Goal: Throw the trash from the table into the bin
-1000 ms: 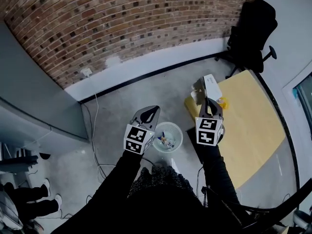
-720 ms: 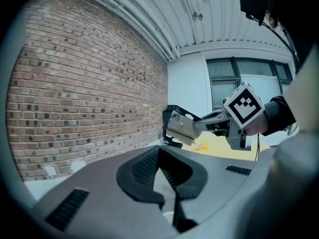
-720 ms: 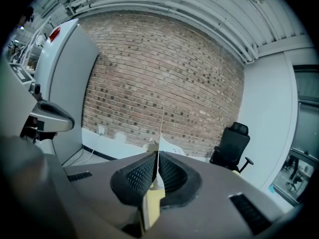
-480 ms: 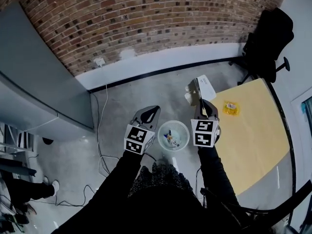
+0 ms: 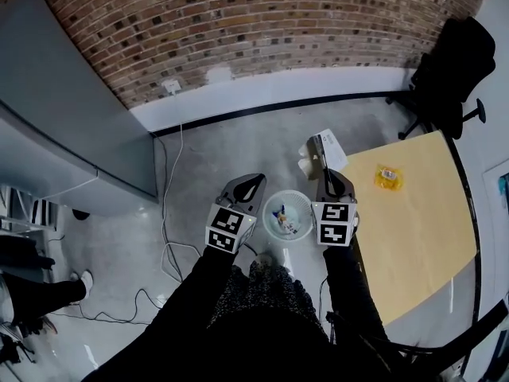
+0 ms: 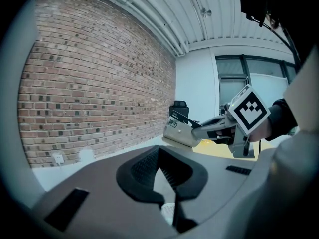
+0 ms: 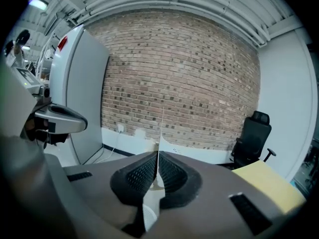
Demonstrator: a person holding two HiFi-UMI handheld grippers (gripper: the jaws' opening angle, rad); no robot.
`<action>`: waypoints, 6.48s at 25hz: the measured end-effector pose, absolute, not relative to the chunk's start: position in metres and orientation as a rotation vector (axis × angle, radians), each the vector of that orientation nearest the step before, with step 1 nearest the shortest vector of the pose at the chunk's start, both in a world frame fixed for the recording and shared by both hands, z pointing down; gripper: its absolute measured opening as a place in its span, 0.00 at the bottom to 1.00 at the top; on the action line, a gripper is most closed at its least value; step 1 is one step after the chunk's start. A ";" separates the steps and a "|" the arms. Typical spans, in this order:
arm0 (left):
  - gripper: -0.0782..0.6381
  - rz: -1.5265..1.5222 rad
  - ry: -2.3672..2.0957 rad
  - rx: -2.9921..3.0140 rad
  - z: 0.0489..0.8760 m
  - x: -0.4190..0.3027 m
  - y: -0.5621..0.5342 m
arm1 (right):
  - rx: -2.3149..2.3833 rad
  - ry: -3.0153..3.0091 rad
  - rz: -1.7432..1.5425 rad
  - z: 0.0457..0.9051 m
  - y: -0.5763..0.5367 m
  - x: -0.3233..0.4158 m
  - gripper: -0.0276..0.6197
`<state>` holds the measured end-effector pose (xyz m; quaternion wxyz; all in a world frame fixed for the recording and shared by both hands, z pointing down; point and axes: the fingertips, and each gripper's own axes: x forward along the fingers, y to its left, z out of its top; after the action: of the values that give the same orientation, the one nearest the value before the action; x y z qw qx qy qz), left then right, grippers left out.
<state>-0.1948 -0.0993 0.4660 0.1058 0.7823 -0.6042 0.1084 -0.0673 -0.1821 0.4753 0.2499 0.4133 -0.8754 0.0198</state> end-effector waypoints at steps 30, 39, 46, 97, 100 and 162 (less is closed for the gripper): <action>0.11 0.407 -1.632 2.250 0.566 -0.203 -0.085 | 0.905 -2.346 0.156 0.598 -0.126 -0.114 0.06; 0.11 0.426 -1.578 2.242 0.604 -0.202 -0.094 | 0.958 -2.266 0.311 0.652 -0.124 -0.100 0.06; 0.11 0.429 -1.522 2.248 0.646 -0.187 -0.106 | 0.991 -2.204 0.379 0.716 -0.128 -0.074 0.06; 0.11 0.487 -1.381 2.327 0.651 -0.143 -0.120 | 1.012 -2.343 0.605 0.692 -0.130 -0.058 0.06; 0.11 0.490 -1.368 2.369 0.627 -0.132 -0.119 | 0.996 -2.413 0.685 0.660 -0.129 -0.053 0.06; 0.11 0.469 -1.386 2.539 0.487 -0.071 -0.199 | 1.588 -1.960 0.670 0.565 -0.308 0.193 0.43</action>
<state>-0.0706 -0.1986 0.4867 0.1055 0.8617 -0.4702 0.1590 0.1929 -0.3080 0.5651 0.2629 0.5870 -0.7246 0.2476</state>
